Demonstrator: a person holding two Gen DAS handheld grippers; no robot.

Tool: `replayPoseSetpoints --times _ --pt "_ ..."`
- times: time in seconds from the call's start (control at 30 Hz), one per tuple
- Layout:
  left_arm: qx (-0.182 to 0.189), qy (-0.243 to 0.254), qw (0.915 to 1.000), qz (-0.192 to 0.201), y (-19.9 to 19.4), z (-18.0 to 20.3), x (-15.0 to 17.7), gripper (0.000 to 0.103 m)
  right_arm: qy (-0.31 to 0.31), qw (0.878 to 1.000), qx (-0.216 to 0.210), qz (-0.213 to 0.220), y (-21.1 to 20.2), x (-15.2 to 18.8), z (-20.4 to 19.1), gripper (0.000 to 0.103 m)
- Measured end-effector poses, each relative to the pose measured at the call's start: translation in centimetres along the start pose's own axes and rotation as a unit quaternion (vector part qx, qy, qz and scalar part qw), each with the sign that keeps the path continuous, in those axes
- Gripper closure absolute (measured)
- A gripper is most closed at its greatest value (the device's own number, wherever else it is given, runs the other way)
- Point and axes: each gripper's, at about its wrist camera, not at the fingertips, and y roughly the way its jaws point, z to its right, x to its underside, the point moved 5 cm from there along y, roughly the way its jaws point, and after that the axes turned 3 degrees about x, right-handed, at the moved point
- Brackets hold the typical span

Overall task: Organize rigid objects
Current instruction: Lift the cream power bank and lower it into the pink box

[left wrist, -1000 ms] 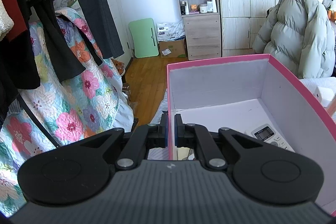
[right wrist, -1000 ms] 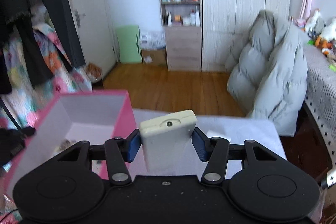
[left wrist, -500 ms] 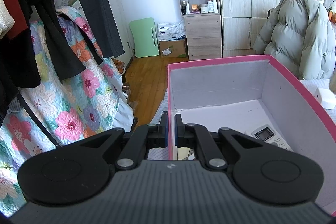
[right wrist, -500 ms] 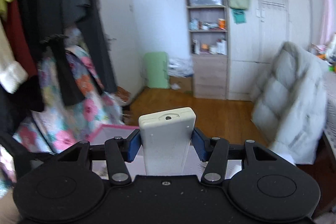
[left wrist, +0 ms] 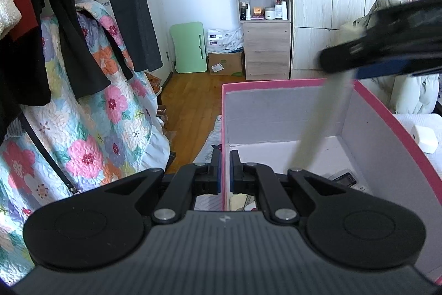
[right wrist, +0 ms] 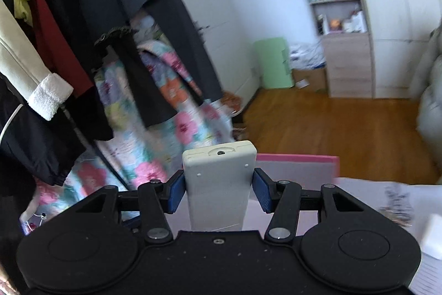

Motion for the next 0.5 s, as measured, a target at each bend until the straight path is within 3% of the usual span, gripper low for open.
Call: replayPoseSetpoints --times 0.27,0.4,0.5 --pt "-0.011 0.022 0.9997 -0.001 0.0 0.6 0.0 0.098 -0.040 0.997 0.034 -0.065 0.3 3.5 0.1 0.047" --pt "-0.015 0.027 0.9995 0.002 0.0 0.8 -0.2 0.098 -0.088 0.988 0.075 -0.100 -0.9 4.5 -0.1 0.054" --pt "-0.016 0.028 0.9995 0.003 -0.1 0.8 -0.2 0.098 -0.097 0.985 0.082 -0.113 -1.2 5.0 0.2 0.061"
